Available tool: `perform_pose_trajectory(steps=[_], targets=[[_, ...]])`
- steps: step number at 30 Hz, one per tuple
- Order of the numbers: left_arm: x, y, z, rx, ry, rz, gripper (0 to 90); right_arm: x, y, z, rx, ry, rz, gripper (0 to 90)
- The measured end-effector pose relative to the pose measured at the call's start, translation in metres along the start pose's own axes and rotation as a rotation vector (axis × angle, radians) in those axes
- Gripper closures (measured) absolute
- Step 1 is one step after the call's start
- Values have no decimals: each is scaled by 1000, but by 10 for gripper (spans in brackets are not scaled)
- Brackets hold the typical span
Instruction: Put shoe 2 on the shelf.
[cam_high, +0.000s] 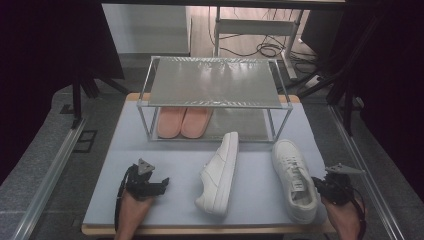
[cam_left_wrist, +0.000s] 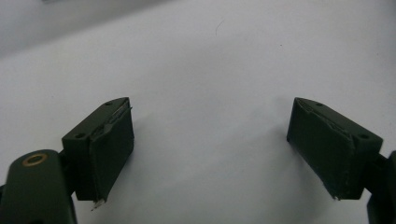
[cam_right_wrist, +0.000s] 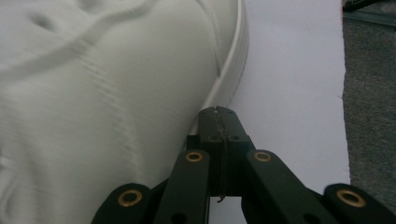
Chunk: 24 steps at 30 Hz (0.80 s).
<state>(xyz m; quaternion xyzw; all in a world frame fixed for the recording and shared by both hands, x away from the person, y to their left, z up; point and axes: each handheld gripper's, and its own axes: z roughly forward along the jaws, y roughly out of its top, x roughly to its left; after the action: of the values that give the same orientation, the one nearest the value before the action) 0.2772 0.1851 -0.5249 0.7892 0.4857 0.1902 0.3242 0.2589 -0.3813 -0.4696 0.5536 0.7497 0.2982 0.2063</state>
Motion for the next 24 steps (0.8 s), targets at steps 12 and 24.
perform_pose_trajectory(steps=[12,24], targets=[[0,0,0,-1,1,2,149,-10,-3,0,-17,13,40,900],[0,0,0,0,1,0,149,-3,16,-23,-92,35,27,900]])
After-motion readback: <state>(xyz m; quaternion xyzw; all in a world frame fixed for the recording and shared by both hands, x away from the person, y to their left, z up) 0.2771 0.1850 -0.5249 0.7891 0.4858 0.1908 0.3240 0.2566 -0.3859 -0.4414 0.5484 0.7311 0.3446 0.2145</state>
